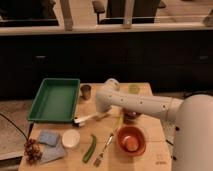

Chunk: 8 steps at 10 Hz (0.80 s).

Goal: Wipe table surface with brush

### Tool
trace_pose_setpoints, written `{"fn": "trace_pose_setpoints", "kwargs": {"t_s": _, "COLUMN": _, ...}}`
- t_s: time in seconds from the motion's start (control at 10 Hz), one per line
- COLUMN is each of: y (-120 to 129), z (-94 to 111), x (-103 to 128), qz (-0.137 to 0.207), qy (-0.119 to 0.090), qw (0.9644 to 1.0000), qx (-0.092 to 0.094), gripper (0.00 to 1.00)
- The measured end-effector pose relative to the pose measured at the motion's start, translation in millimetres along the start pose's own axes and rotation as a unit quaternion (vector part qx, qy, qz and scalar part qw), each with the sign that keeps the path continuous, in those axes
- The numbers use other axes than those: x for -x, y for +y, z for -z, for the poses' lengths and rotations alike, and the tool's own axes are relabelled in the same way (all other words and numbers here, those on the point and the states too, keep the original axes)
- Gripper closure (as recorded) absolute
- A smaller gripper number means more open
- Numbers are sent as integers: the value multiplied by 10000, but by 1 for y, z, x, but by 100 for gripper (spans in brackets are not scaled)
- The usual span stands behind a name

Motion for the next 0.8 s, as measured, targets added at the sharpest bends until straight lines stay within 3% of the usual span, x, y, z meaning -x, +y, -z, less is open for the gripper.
{"fn": "trace_pose_setpoints", "kwargs": {"t_s": 0.3, "y": -1, "z": 13, "x": 1, "qz": 112, "qy": 224, "qw": 9997, "qx": 45, "gripper": 100}}
{"fn": "trace_pose_setpoints", "kwargs": {"t_s": 0.8, "y": -4, "z": 37, "x": -16, "qz": 219, "qy": 610, "qw": 9979, "qx": 84, "gripper": 100}}
